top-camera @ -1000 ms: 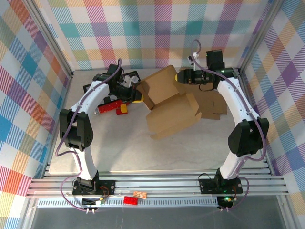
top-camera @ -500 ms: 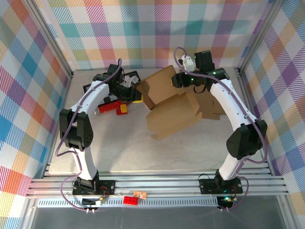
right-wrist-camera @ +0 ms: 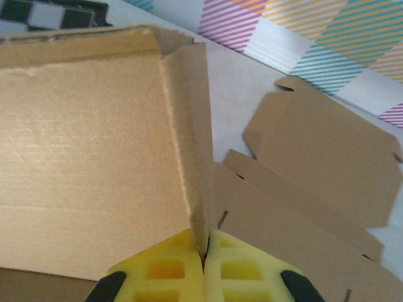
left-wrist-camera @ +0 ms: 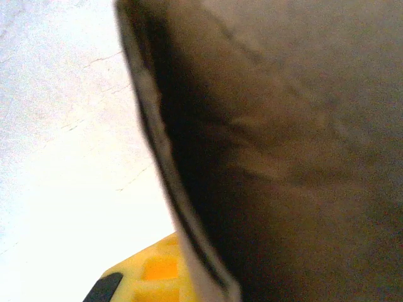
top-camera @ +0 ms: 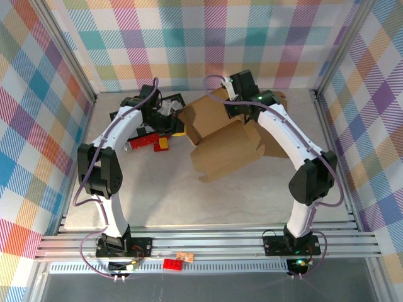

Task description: Fold the paper box

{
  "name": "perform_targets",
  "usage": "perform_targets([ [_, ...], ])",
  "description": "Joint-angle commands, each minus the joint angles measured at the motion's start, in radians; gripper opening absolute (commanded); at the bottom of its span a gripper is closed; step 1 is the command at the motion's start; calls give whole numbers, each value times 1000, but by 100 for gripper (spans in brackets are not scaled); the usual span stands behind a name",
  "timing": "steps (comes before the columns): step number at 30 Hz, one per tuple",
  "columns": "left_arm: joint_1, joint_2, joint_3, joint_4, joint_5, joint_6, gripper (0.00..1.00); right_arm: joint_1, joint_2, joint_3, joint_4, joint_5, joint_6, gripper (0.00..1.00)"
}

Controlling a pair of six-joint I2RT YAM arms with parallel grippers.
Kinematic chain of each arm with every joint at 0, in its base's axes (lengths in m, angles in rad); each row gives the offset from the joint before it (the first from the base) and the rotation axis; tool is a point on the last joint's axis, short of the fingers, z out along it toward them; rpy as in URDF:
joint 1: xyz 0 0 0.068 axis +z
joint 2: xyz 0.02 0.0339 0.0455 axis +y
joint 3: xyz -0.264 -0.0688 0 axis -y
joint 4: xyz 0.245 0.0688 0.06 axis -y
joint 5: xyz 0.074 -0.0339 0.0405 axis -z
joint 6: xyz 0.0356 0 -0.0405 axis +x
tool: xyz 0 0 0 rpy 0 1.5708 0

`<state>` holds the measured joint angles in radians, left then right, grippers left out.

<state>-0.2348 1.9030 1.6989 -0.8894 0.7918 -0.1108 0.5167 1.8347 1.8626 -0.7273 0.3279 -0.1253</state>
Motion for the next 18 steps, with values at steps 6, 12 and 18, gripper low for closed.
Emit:
perform_targets([
  [6, -4, -31, 26, 2, 42, 26, 0, 26, 24, 47, -25, 113, -10, 5],
  [12, -3, -31, 27, -2, 40, 29, 0, 10, 52, 89, -57, 75, -1, 18],
  [18, -3, -30, 27, -5, 37, 29, 0, -9, 76, 126, -83, 32, 4, 27],
])
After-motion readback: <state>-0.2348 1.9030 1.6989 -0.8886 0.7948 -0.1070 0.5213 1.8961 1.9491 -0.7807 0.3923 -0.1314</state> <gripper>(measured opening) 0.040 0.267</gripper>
